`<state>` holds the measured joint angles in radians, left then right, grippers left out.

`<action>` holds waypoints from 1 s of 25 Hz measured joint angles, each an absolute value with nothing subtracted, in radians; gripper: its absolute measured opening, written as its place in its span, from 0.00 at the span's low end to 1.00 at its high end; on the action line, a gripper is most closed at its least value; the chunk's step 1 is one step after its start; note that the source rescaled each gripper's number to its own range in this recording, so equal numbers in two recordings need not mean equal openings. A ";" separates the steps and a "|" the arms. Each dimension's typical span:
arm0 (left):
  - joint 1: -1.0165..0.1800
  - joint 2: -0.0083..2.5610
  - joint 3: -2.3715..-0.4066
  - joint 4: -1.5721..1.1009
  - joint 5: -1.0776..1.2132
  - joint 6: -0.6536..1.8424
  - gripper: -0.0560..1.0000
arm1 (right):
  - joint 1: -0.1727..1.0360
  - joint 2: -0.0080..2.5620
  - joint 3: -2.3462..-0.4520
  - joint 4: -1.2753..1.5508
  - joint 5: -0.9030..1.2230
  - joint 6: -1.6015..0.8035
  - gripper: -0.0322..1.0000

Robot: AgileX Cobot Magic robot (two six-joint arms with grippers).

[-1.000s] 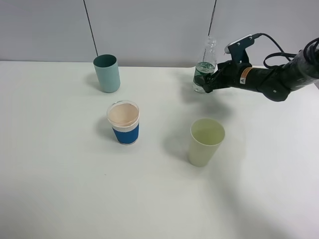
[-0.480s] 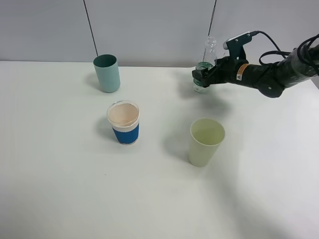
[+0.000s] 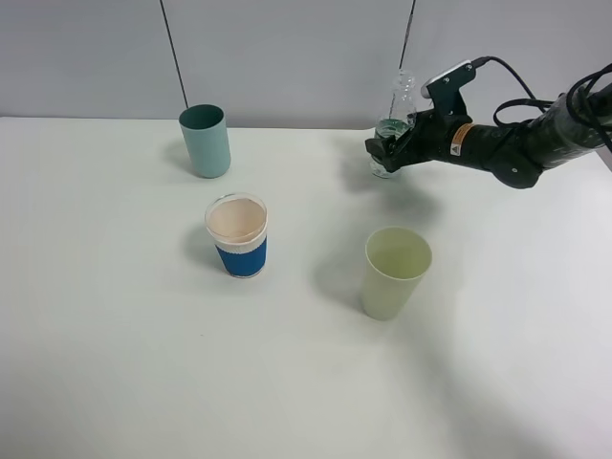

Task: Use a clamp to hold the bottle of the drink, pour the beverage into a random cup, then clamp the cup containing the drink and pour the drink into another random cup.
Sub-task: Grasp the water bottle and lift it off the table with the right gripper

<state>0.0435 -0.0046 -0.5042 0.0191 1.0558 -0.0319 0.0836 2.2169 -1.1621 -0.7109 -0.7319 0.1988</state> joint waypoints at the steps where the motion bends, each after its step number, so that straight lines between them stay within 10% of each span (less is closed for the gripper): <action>1: 0.044 -0.005 -0.504 0.019 1.056 -0.032 1.00 | 0.084 2.217 -1.162 -0.711 -0.732 0.197 0.79; 13: 0.044 -0.005 -0.504 0.019 1.056 -0.032 1.00 | 0.084 2.217 -1.162 -0.711 -0.732 0.165 0.78; 15: 0.044 -0.005 -0.504 0.019 1.056 -0.032 1.00 | 0.084 2.217 -1.162 -0.711 -0.732 0.165 0.64; 19: 0.044 -0.005 -0.504 0.019 1.056 -0.032 1.00 | 0.084 2.217 -1.162 -0.712 -0.734 0.173 0.04; 25: 0.044 -0.005 -0.504 0.019 1.056 -0.032 1.00 | 0.084 2.217 -1.162 -0.711 -0.733 0.191 0.03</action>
<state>0.0435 -0.0046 -0.5042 0.0191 1.0558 -0.0319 0.0836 2.2169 -1.1621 -0.7114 -0.7335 0.1906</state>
